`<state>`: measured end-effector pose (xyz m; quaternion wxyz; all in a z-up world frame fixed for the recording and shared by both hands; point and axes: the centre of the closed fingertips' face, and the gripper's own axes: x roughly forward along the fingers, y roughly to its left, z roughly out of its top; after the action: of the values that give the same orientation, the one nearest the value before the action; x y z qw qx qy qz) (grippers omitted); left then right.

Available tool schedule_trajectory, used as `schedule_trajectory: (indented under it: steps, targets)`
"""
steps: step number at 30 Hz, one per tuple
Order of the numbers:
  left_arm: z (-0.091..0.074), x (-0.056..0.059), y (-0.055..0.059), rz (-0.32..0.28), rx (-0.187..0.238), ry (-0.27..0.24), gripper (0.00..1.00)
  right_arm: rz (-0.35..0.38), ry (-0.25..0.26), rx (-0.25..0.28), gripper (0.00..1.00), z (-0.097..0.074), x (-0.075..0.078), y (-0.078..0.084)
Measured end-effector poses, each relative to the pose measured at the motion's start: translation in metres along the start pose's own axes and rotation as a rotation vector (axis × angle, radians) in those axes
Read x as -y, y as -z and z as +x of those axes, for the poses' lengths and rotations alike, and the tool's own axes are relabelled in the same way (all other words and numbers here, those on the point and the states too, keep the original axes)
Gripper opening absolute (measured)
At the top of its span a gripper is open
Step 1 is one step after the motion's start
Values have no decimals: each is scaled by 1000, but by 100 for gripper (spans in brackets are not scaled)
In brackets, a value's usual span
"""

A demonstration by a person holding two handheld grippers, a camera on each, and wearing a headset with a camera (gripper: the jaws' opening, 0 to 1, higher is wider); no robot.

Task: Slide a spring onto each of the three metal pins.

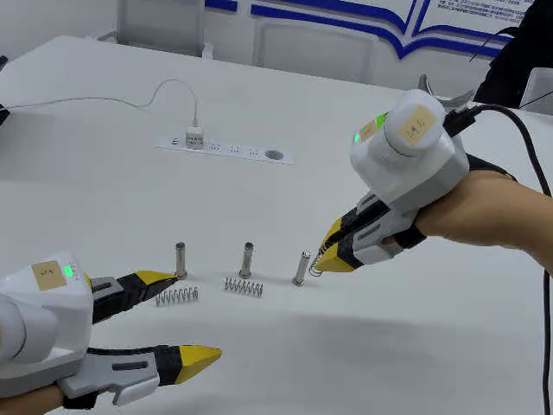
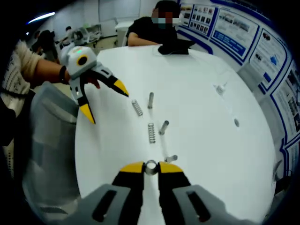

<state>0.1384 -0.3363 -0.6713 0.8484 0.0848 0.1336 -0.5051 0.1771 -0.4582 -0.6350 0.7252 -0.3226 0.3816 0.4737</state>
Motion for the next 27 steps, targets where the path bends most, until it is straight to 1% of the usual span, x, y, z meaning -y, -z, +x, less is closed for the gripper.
schedule_trajectory:
  steps: [7,12,17,27]
  targets:
    - [0,-1,1,-10,-4,-7,65,12,20,-17,12,1,18,3]
    - [0,0,2,-6,-7,-7,66,22,26,-20,12,2,26,3]
    - [0,-1,2,-6,-9,-9,66,26,27,-26,12,6,33,1]
    - [-1,1,6,-17,-12,-11,67,24,3,-46,12,20,39,0]
